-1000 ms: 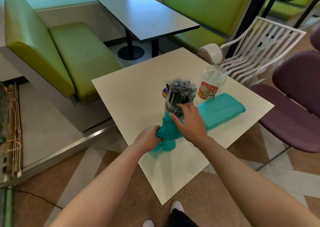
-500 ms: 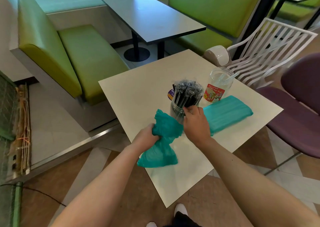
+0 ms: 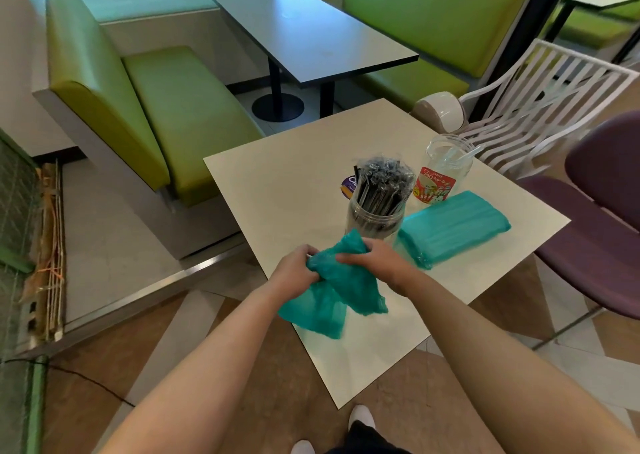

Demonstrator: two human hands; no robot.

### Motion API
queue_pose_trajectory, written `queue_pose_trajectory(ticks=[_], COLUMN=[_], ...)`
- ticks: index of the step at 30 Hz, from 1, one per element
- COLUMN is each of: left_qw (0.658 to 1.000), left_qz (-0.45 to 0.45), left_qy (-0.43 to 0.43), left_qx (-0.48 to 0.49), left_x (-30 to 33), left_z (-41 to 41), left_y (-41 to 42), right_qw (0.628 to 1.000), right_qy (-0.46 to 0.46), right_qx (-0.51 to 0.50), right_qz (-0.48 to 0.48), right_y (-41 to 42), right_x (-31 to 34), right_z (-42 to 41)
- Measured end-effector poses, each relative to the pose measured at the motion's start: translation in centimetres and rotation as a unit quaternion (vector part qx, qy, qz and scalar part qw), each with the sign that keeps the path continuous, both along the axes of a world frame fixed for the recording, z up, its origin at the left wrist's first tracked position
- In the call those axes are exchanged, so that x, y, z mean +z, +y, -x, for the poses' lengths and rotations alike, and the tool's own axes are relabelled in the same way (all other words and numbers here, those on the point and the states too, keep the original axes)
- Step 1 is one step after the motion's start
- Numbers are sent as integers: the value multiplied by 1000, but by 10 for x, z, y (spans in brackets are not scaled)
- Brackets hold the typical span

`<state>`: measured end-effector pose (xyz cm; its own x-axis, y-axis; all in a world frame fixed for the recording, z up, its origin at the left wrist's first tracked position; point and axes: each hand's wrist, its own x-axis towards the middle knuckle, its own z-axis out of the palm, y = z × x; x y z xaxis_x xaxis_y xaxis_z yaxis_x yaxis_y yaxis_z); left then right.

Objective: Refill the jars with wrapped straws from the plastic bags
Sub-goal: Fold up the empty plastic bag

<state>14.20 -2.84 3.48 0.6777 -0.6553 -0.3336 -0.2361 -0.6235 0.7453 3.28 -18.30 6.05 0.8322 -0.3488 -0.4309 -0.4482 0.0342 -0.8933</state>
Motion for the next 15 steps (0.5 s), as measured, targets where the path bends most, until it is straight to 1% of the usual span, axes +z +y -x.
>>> queue_pose_trajectory(ticks=[3, 6, 8, 9, 10, 12, 14, 15], left_qw=[1000, 999, 998, 998, 998, 998, 997, 997], left_qz=[-18, -18, -16, -16, -15, -1, 23, 28], left_qy=[-8, 3, 2, -1, -2, 15, 36, 36], left_qx=[12, 32, 52, 58, 58, 55, 58, 64], left_x=[-1, 0, 1, 1, 1, 2, 3, 4], left_z=[-4, -8, -9, -10, -11, -9, -8, -7], left_y=[7, 10, 11, 11, 11, 11, 11, 12], right_qw=[995, 973, 950, 947, 953, 980, 996, 997], right_qy=[-16, -44, -80, -92, -95, -70, 8, 50], right_qx=[-96, -222, -277, -272, -239, -120, -23, -5], right_qz=[-26, -47, -117, -147, -158, -145, -86, -66], right_y=[-10, -13, -11, -10, -9, -8, -5, -5], right_x=[-3, -1, 1, 3, 4, -1, -8, -12], right_z=[-1, -3, -2, 0, 2, 7, 13, 14])
